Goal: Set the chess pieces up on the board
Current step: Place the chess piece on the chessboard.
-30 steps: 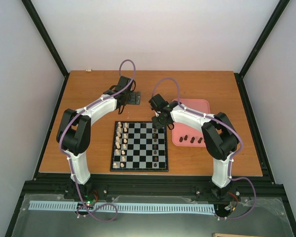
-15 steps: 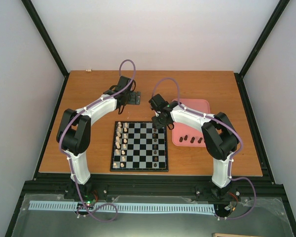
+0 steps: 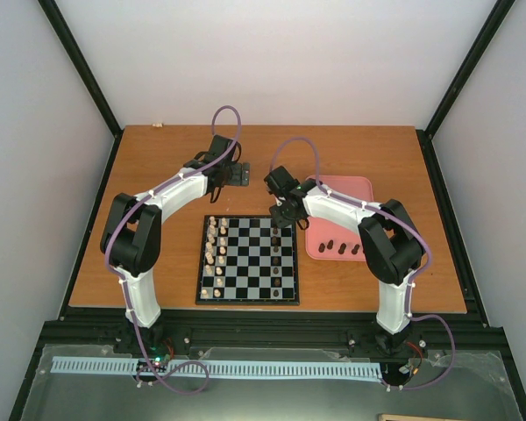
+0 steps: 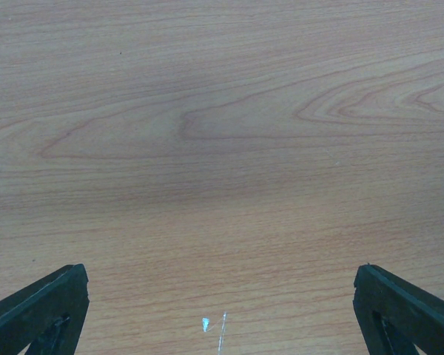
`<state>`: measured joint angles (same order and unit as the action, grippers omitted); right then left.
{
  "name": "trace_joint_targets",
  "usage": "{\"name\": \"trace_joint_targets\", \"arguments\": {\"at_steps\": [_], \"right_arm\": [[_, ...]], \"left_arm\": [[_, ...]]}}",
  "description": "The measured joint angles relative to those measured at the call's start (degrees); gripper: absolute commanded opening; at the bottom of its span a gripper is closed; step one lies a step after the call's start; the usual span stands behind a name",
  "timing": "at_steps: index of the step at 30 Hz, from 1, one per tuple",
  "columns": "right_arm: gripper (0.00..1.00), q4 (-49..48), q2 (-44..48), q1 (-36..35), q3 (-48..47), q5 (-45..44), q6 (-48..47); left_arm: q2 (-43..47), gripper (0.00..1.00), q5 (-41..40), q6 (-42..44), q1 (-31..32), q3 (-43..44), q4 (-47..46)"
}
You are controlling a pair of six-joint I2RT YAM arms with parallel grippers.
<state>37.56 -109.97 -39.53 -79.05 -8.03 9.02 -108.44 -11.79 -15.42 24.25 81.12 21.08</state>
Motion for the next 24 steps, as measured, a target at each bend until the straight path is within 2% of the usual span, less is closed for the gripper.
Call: {"name": "trace_joint_targets", "arguments": {"at_steps": [13, 24], "right_arm": [[0.15, -0.2, 0.0, 0.0, -0.63, -0.09, -0.02], [0.19, -1.01, -1.18, 0.0, -0.81, -0.35, -0.17]], "left_arm": [[0.0, 1.0, 0.0, 0.0, 0.0, 0.0, 0.0], [0.0, 1.0, -0.02, 0.0, 0.0, 0.0, 0.0]]}}
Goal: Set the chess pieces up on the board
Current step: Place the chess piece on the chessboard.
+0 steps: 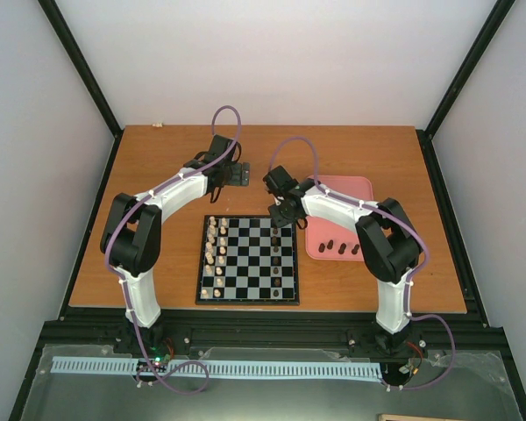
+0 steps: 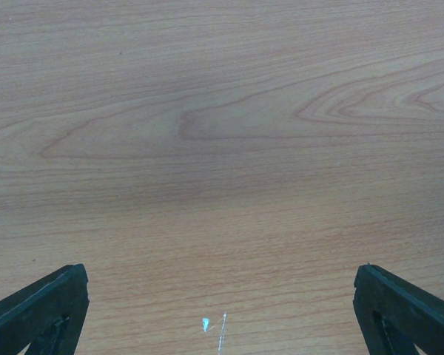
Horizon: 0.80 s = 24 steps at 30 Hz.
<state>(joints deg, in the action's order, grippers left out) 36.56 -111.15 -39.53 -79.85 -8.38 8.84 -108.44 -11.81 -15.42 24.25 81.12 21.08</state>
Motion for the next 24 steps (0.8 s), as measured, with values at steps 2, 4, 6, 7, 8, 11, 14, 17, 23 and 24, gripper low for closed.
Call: {"name": "trace_joint_targets", "arguments": {"at_steps": [2, 4, 6, 7, 8, 11, 14, 17, 23, 24], "right_arm": [[0.2, 0.02, -0.11, 0.0, -0.02, -0.15, -0.04], [0.24, 0.0, -0.35, 0.0, -0.04, -0.22, -0.04], [0.31, 0.07, -0.59, 0.0, -0.04, -0.22, -0.13], [0.35, 0.07, -0.61, 0.0, -0.04, -0.17, -0.11], [0.39, 0.07, -0.61, 0.0, -0.02, -0.17, -0.13], [0.44, -0.11, -0.61, 0.0, 0.02, -0.26, -0.07], [0.45, -0.37, -0.52, 0.0, 0.39, -0.61, -0.02], [0.47, -0.37, -0.33, 0.0, 0.57, -1.16, 0.0], [0.48, -0.42, 1.68, 0.0, 0.63, -3.41, 0.22], [0.48, -0.42, 2.12, 0.0, 0.63, -3.85, 0.22]], "left_arm": [[0.0, 1.0, 0.0, 0.0, 0.0, 0.0, 0.0], [0.0, 1.0, 0.0, 0.0, 0.0, 0.0, 0.0], [0.0, 1.0, 0.0, 0.0, 0.0, 0.02, 0.0], [0.0, 1.0, -0.02, 0.0, 0.0, 0.0, 0.0], [0.0, 1.0, -0.02, 0.0, 0.0, 0.0, 0.0], [0.0, 1.0, -0.02, 0.0, 0.0, 0.02, 0.0], [0.0, 1.0, -0.02, 0.0, 0.0, 0.0, 0.0], [0.0, 1.0, -0.02, 0.0, 0.0, 0.02, 0.0], [0.0, 1.0, -0.02, 0.0, 0.0, 0.0, 0.0], [0.0, 1.0, -0.04, 0.0, 0.0, 0.02, 0.0]]}}
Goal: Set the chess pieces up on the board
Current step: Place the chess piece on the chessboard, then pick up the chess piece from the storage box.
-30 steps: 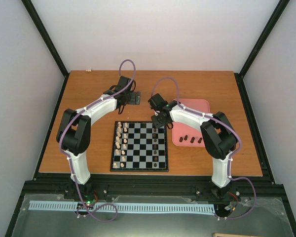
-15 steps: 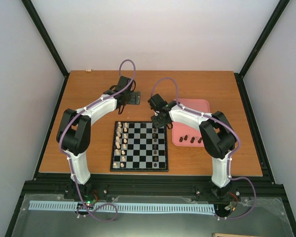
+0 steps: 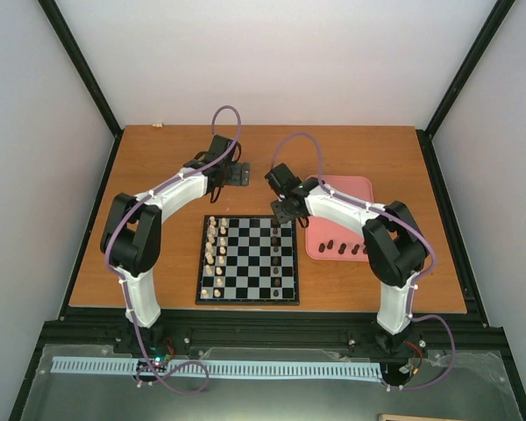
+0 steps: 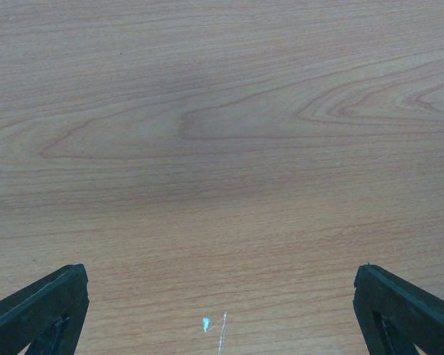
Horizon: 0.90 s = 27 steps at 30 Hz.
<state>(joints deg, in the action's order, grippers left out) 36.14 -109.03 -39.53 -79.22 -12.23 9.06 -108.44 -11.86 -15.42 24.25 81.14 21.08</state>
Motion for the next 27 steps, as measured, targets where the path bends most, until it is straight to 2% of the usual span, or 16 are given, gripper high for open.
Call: {"name": "trace_joint_targets", "arguments": {"at_steps": [11, 22, 27], "right_arm": [[0.46, 0.33, 9.2, 0.02, 4.61, -4.48, 1.77], [0.39, 3.76, 28.3, 0.0, 22.91, -3.17, 7.72], [0.36, 4.52, 31.04, -0.81, 26.47, -1.42, 8.85]], "left_arm": [[0.0, 1.0, -0.11, 0.0, 0.0, 0.0, 0.0], [0.0, 1.0, -0.09, 0.0, 0.0, -0.02, 0.0], [0.0, 1.0, -0.11, 0.0, 0.0, -0.02, 0.0]]}}
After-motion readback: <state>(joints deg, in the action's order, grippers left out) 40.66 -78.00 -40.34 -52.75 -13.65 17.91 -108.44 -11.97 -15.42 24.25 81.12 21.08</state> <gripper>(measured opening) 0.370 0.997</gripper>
